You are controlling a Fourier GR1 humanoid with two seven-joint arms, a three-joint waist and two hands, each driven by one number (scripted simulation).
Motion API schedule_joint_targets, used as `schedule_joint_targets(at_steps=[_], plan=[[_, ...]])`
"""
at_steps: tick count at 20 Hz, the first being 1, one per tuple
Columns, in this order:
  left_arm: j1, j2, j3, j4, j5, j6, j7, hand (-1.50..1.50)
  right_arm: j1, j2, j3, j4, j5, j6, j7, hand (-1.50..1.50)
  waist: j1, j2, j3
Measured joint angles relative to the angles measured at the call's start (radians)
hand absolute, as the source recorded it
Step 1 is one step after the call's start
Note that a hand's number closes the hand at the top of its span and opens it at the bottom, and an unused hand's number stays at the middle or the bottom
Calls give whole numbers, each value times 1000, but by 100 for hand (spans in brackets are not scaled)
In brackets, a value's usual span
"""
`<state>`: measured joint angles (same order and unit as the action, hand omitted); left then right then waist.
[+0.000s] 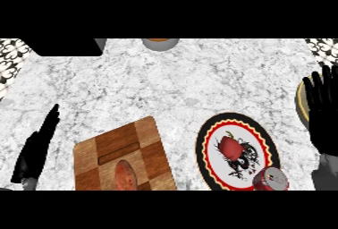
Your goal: Pick the can from the plate and place it in the bowl
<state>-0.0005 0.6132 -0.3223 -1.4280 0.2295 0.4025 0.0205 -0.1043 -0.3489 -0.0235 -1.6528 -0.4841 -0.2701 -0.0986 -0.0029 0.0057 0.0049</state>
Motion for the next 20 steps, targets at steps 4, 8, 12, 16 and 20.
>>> schedule_joint_targets(at_steps=[4,8,12,16,20], plan=[[-40,-59,-2,-21,14,-12,-26,0,59,-43,126,-16,113,-16,104,150,-4,-5,-6],[-88,-118,-10,-68,43,-23,-44,0,124,-179,238,24,326,-41,180,-150,-17,-7,-22],[-107,-166,-9,-94,74,-24,-44,0,242,-114,277,-54,496,-267,145,-150,-53,-18,-14],[-131,-193,-5,-92,86,-35,-43,0,388,-33,376,-194,664,-444,76,-150,-48,-16,-10],[-152,-211,-6,-101,80,-37,-28,0,511,-27,454,-351,879,-554,146,-150,-32,-12,-9]])
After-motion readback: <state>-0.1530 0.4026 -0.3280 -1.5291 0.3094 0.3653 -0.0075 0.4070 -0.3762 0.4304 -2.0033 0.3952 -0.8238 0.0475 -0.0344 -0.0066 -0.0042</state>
